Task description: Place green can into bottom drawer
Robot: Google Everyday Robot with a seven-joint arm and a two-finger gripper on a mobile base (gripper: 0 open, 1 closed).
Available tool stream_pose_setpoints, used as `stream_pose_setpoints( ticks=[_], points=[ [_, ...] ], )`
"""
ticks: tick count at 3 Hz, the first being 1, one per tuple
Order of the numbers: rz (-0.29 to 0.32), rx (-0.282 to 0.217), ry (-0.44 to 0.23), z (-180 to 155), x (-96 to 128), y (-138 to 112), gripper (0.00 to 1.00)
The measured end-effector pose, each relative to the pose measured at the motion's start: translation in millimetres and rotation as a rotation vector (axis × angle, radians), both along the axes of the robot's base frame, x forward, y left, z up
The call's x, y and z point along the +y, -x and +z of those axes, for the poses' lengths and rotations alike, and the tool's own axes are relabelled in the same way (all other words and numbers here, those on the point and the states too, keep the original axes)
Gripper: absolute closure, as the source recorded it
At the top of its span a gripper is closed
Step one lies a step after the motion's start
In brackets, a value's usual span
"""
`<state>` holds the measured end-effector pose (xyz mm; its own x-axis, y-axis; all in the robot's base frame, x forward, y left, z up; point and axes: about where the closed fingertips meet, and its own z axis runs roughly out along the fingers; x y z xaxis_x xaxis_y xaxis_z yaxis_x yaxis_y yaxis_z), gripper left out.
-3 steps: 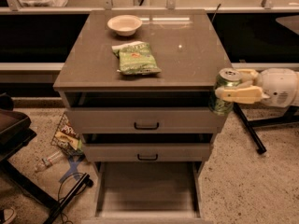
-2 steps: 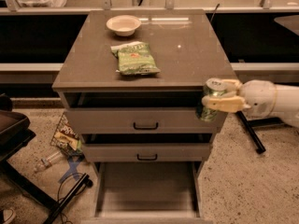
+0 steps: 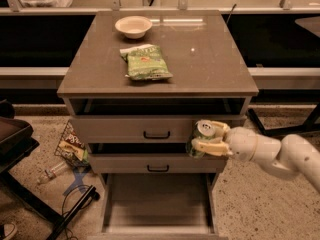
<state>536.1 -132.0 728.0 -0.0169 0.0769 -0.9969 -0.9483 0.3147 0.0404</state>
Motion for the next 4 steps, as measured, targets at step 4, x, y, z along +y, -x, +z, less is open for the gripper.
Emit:
stream_pose_setpoints(
  ticks=[4],
  points=[
    [0.088, 0.005, -0.030, -197, 63, 53, 1.00]
  ],
)
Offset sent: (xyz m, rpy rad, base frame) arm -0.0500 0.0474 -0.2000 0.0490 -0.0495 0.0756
